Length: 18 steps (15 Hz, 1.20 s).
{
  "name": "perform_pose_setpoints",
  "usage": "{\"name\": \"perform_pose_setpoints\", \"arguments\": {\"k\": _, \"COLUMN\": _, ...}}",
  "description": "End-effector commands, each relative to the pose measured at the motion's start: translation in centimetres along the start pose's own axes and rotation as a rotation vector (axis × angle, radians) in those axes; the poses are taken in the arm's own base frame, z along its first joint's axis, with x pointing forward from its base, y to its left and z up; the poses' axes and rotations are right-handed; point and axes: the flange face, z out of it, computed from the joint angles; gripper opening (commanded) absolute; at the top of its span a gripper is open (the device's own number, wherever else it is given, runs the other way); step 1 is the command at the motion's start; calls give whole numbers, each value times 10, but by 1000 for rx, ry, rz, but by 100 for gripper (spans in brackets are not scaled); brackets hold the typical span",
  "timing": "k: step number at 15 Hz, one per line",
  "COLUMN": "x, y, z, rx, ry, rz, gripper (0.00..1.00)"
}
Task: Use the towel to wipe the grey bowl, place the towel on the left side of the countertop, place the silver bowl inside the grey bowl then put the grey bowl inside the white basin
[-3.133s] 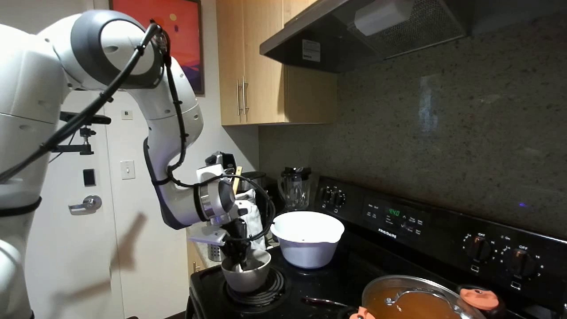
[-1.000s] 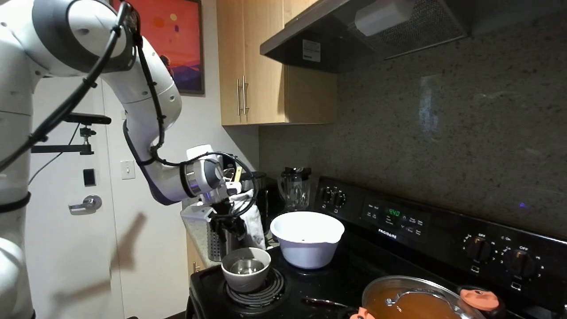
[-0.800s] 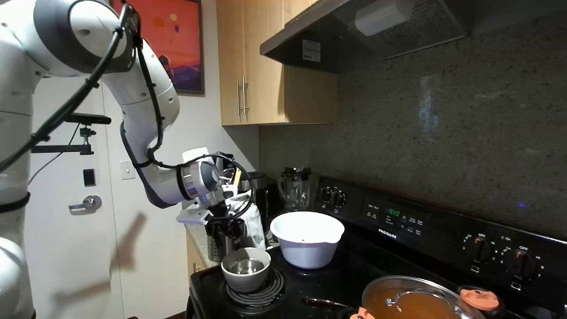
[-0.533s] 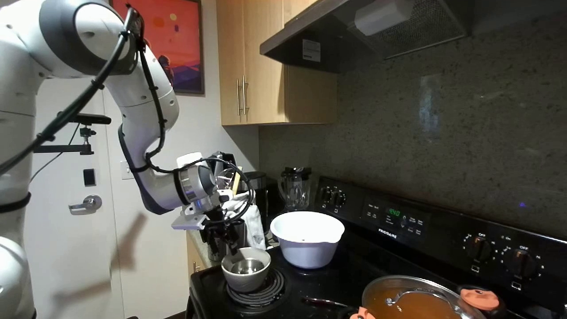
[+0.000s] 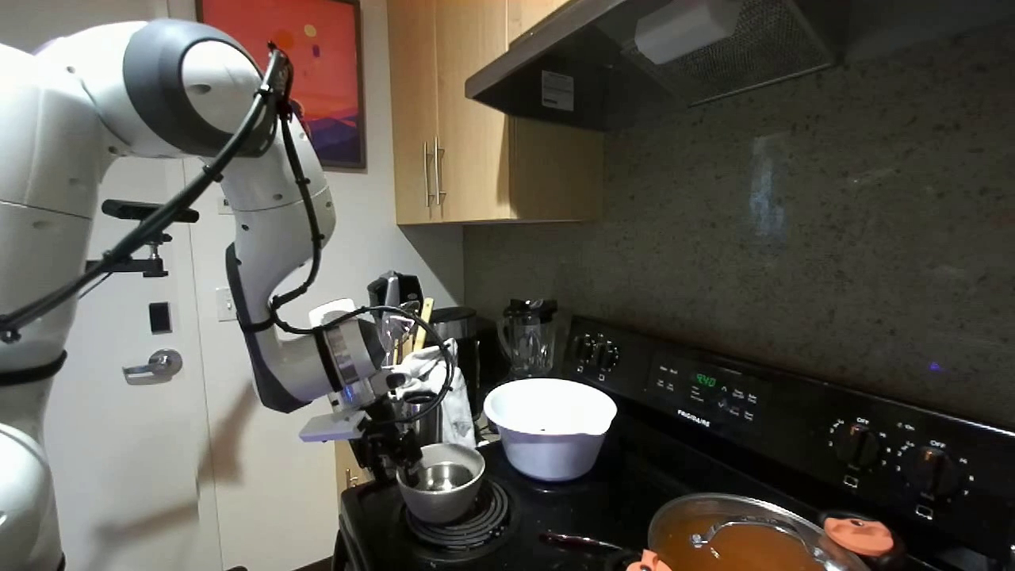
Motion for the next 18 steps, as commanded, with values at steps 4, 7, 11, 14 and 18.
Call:
{"name": "perform_pose_setpoints", "arguments": {"k": 4, "x": 1, "y": 1, "z": 9, "rx": -17, "ry": 5, "rz": 11, "gripper": 27}}
{"name": "perform_pose_setpoints", "arguments": {"k": 7, "x": 7, "y": 7, "z": 9, "rx": -20, "ry": 9, "rz": 22, "gripper": 8}}
{"name": "perform_pose_setpoints", "arguments": {"k": 11, "x": 16, "y": 15, "z": 8, "rx": -18, "ry": 15, "rz": 40, "gripper": 8}}
{"name": "perform_pose_setpoints", "arguments": {"k": 14, "x": 18, "y": 16, "z": 8, "rx": -18, "ry": 13, "rz": 45, "gripper": 8}}
{"name": "perform_pose_setpoints", "arguments": {"k": 18, "x": 25, "y": 24, "z": 2, "rx": -18, "ry": 18, "rz": 63, "gripper": 7}}
